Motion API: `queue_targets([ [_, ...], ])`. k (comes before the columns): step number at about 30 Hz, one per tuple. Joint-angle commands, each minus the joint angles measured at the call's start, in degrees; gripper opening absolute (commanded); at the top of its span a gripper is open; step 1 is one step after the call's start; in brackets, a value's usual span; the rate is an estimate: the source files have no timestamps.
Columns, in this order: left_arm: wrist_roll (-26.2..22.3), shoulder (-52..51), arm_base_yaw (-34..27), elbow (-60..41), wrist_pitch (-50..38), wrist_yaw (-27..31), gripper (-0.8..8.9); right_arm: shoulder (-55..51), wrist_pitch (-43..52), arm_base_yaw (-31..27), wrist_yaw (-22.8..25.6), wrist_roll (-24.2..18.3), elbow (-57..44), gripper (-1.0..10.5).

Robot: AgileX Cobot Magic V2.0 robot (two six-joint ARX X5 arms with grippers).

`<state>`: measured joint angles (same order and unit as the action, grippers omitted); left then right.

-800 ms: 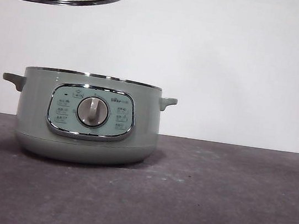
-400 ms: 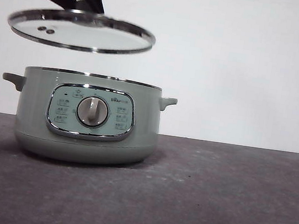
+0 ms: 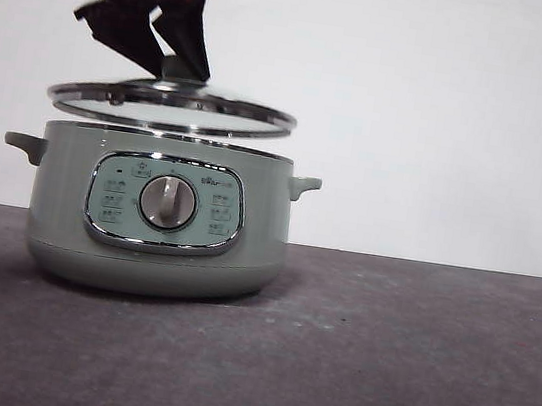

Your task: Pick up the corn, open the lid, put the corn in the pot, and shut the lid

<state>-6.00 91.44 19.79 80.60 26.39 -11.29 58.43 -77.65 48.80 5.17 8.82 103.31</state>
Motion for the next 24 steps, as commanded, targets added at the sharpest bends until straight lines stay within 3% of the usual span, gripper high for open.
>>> queue_targets([
  [1,-0.59,0.87,0.90,1.14,-2.67,1.09,-0.08,-2.60,-1.62,0.11,0.46,2.69,-3.08,4.4],
  [8,-0.66,3.85,1.53,1.14,-3.41,2.38,-0.08,-8.11,-1.62,0.11,0.46,6.03,-7.15,4.4],
  [24,-2.01,4.02,1.53,1.27,2.03,3.72,-0.08,-9.68,-1.62,0.11,3.41,5.92,-7.72,4.4],
])
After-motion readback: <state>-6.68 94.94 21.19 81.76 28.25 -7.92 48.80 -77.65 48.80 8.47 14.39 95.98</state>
